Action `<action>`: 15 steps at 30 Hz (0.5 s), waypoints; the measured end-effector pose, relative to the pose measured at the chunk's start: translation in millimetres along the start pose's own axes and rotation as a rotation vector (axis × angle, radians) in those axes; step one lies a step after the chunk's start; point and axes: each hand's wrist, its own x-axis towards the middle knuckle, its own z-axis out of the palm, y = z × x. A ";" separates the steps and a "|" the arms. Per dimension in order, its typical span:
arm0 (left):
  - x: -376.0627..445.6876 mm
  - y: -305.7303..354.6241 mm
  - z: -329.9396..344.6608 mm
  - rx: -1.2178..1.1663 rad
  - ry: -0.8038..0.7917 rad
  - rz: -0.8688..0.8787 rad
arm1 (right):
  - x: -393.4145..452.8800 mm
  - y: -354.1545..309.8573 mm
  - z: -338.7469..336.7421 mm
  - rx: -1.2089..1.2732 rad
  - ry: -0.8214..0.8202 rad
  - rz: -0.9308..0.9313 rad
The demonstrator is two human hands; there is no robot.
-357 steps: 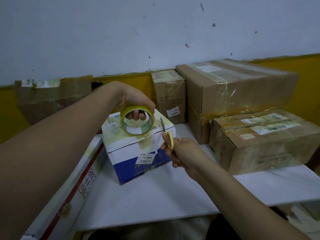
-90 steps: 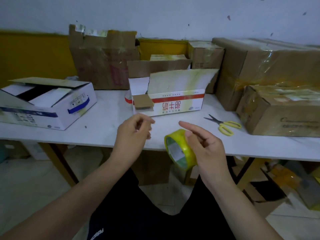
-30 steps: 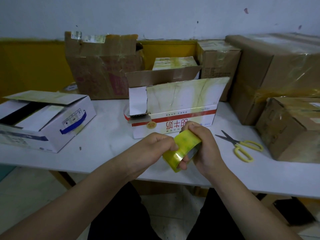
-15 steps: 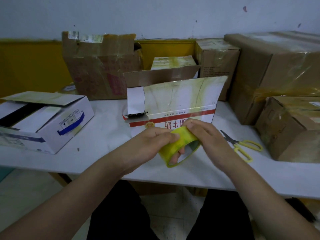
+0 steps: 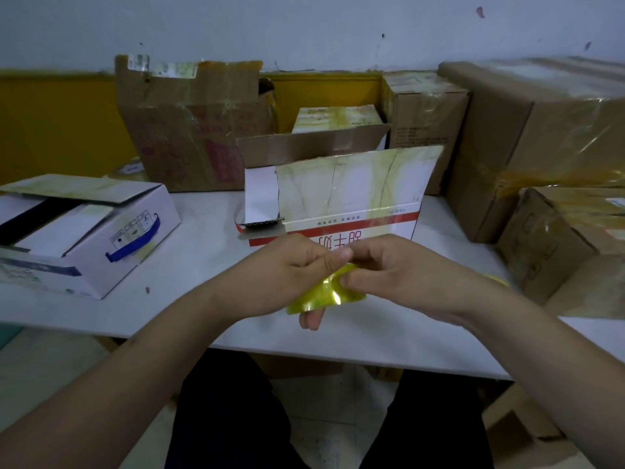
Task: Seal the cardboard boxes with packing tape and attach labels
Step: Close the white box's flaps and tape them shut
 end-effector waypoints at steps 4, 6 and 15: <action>1.4 -1.9 1.4 -0.094 0.074 -0.032 | -4.4 7.1 17.7 -0.216 0.563 -0.097; 3.9 -3.3 4.3 -0.066 0.113 -0.027 | -6.3 6.0 26.0 -0.211 0.609 -0.124; 7.3 -0.3 15.0 0.121 0.155 -0.030 | -5.3 2.8 25.8 -0.445 0.484 -0.146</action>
